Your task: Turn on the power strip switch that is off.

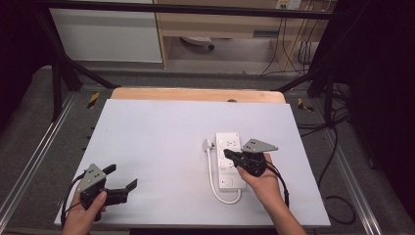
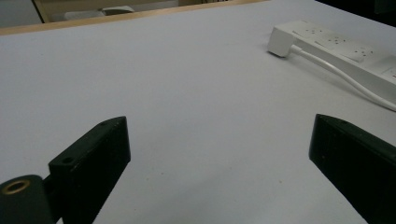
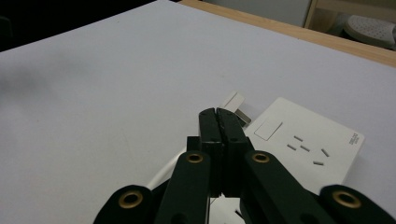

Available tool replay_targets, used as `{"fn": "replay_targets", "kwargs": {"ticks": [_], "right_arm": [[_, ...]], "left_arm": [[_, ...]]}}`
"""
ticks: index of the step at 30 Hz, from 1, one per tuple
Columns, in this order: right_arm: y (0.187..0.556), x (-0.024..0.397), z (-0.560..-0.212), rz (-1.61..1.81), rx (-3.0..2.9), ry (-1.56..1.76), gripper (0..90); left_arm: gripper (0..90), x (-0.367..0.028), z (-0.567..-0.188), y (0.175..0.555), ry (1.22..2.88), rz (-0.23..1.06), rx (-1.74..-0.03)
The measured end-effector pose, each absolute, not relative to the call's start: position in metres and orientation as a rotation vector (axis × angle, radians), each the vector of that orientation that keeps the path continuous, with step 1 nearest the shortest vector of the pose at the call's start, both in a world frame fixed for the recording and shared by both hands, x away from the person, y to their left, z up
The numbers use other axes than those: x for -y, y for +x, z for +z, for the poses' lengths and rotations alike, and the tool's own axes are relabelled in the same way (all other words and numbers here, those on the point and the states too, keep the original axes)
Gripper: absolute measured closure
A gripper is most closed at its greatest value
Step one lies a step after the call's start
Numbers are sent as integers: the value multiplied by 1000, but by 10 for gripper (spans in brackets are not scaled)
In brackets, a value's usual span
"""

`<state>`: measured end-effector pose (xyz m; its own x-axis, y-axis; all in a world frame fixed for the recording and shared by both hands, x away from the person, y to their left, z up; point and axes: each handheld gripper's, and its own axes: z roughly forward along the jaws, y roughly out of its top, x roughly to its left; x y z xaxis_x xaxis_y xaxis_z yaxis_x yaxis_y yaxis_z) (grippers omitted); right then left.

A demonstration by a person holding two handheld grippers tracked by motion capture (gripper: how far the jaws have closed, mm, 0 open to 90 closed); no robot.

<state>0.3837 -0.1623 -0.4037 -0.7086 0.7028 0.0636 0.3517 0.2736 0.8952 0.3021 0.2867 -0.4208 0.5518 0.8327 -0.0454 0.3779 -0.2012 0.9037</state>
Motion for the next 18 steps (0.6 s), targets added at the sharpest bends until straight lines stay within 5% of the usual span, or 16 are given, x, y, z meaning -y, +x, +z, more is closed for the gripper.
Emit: {"fn": "replay_targets", "kwargs": {"ticks": [18], "right_arm": [[385,149,-422,1368,-2280,968,900]], "left_arm": [[55,-287,-420,302,1804,577,-996]]}}
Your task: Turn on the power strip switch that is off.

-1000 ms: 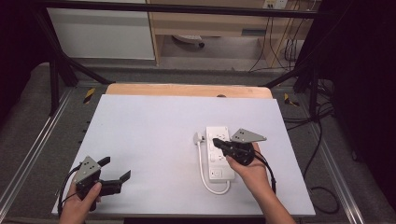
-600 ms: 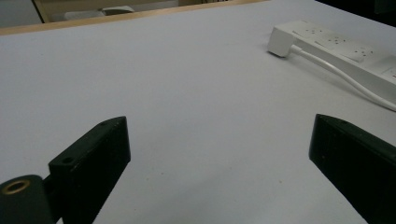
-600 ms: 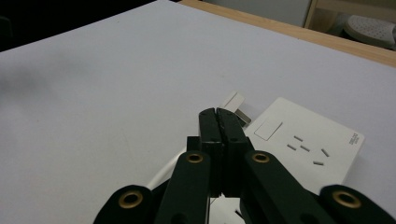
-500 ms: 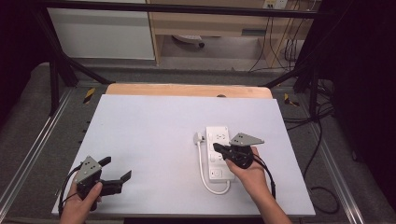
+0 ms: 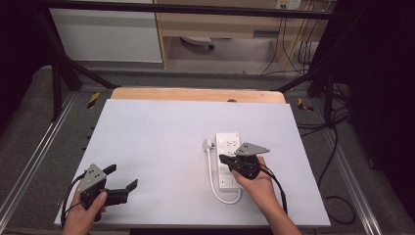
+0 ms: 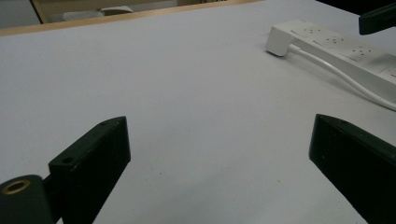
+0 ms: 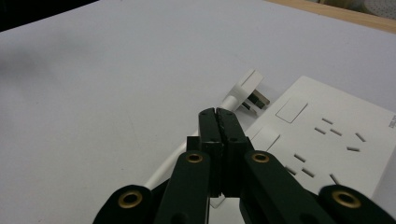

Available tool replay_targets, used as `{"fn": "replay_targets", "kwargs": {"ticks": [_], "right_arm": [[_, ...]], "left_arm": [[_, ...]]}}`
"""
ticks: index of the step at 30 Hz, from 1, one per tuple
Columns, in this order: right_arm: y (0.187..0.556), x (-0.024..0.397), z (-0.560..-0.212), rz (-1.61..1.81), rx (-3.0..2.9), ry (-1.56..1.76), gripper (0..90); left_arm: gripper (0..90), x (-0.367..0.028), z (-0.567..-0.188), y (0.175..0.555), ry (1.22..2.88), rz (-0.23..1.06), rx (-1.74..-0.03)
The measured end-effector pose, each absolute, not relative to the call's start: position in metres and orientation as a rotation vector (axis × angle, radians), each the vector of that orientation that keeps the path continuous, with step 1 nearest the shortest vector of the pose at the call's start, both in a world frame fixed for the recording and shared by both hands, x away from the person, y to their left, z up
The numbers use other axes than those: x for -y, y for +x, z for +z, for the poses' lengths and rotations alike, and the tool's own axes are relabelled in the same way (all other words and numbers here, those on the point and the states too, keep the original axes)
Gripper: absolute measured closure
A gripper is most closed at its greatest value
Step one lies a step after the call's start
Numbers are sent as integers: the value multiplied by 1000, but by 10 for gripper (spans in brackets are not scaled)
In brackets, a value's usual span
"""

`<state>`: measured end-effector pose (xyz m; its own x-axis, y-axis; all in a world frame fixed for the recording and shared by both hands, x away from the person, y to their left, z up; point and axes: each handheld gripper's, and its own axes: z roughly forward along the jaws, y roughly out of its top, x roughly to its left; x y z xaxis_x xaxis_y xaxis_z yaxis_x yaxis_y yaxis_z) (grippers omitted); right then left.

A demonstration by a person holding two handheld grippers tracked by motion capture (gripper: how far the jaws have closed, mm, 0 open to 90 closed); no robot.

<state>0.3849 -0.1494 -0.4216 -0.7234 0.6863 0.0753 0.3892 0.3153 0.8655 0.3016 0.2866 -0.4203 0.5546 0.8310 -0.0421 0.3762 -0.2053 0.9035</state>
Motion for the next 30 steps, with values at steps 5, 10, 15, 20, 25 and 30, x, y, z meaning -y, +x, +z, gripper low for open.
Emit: {"fn": "replay_targets", "kwargs": {"ticks": [5,10,15,20,25,30], "right_arm": [[385,147,-424,1359,-2294,964,900],[385,146,-427,1344,-2304,969,900],[385,144,-429,1326,-2317,965,900],[385,145,-431,1305,-2328,967,900],[385,147,-434,1279,-2344,987,900],[385,148,-434,1266,-2347,990,900]], "left_arm": [[55,-286,-421,302,1802,576,-995],[55,-287,-420,302,1808,576,-993],[55,-286,-421,302,1805,573,-997],[55,-286,-421,302,1805,574,-997],[55,-286,-421,302,1806,572,-996],[55,-286,-421,302,1808,573,-995]]}}
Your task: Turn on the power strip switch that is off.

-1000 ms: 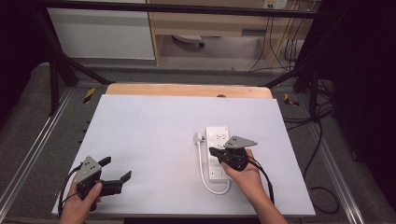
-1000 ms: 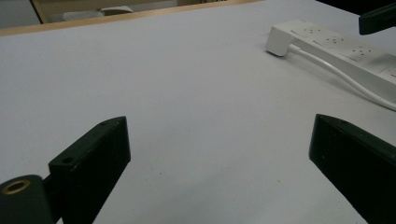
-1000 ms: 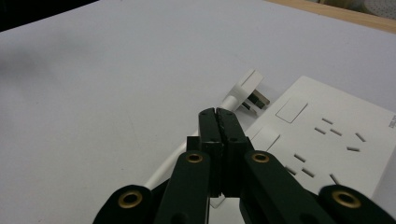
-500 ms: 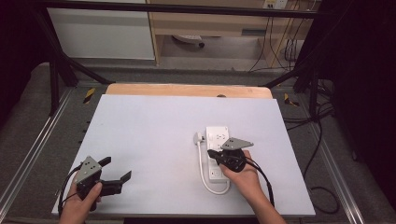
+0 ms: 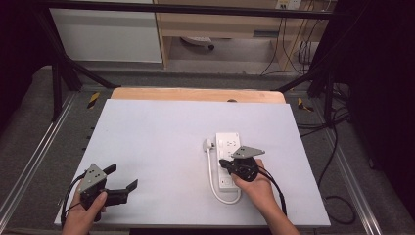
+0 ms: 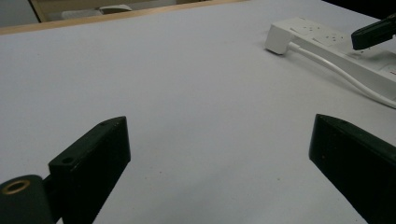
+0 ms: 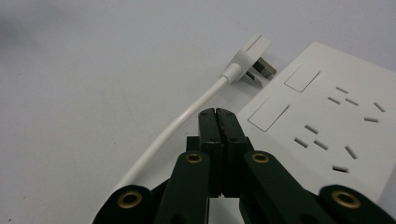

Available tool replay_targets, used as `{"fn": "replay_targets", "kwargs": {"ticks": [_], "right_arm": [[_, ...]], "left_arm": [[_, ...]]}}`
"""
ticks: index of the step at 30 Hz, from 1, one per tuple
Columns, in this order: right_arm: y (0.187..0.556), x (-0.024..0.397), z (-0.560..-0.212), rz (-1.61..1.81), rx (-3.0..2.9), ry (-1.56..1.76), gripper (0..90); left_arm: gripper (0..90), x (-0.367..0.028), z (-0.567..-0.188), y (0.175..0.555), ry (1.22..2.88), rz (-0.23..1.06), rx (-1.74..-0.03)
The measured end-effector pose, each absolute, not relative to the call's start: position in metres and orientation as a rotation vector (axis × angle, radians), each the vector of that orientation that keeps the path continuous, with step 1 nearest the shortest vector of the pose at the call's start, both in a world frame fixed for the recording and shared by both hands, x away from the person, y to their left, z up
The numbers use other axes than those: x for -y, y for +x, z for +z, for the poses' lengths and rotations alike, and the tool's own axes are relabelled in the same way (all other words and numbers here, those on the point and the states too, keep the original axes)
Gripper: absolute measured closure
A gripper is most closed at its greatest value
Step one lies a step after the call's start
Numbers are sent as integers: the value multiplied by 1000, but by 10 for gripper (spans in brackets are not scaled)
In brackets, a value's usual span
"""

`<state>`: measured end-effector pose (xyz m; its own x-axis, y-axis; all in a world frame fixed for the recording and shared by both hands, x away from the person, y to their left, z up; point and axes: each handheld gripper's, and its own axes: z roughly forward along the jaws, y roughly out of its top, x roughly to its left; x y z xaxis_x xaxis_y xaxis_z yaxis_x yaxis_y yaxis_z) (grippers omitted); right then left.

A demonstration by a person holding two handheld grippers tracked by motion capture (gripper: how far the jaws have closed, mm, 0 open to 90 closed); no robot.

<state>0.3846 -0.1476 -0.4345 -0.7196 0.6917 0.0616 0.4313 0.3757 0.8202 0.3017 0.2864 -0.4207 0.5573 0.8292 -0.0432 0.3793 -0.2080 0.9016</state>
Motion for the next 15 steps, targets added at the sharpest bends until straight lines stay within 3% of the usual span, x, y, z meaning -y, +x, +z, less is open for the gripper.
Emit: {"fn": "replay_targets", "kwargs": {"ticks": [15], "right_arm": [[383,149,-436,1245,-2359,996,900]], "left_arm": [[55,-286,-421,302,1815,573,-992]]}}
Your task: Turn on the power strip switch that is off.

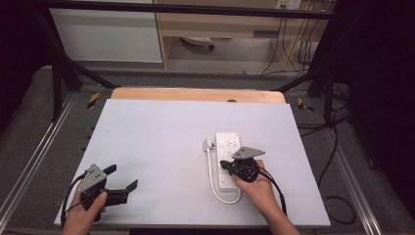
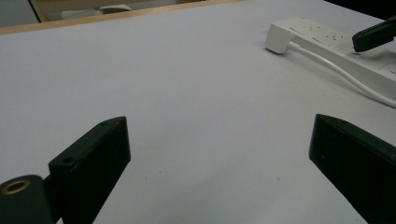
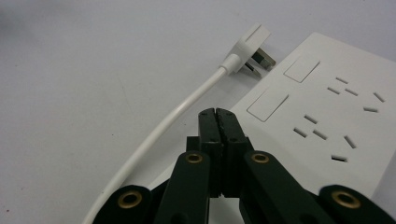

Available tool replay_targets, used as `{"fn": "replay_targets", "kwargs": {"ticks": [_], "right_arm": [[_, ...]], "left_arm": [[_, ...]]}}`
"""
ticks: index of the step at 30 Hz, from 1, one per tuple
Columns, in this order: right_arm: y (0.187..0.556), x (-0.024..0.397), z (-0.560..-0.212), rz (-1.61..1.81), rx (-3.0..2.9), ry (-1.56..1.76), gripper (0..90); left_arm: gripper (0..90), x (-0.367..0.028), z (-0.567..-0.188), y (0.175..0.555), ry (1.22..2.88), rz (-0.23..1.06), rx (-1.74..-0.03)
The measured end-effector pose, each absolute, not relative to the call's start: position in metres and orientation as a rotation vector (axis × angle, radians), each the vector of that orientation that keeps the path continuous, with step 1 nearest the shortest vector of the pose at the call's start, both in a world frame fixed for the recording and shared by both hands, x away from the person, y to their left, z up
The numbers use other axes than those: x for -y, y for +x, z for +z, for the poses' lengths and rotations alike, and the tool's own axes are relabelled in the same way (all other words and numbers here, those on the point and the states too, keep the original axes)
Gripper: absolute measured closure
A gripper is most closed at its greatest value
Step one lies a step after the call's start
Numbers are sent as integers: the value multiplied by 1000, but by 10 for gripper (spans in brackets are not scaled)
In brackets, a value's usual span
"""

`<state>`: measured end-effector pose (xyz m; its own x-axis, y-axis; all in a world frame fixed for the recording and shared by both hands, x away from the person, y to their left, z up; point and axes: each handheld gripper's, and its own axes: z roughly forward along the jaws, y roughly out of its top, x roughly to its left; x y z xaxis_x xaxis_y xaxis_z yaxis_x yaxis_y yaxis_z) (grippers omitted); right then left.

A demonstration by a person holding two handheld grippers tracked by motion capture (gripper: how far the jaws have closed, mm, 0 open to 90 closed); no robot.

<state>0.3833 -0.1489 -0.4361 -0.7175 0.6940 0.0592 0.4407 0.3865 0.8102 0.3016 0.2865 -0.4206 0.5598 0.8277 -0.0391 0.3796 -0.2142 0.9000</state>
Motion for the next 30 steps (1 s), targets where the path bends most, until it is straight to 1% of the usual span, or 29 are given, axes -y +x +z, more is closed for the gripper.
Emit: {"fn": "replay_targets", "kwargs": {"ticks": [30], "right_arm": [[382,149,-438,1219,-2370,991,900]], "left_arm": [[55,-286,-421,301,1815,572,-991]]}}
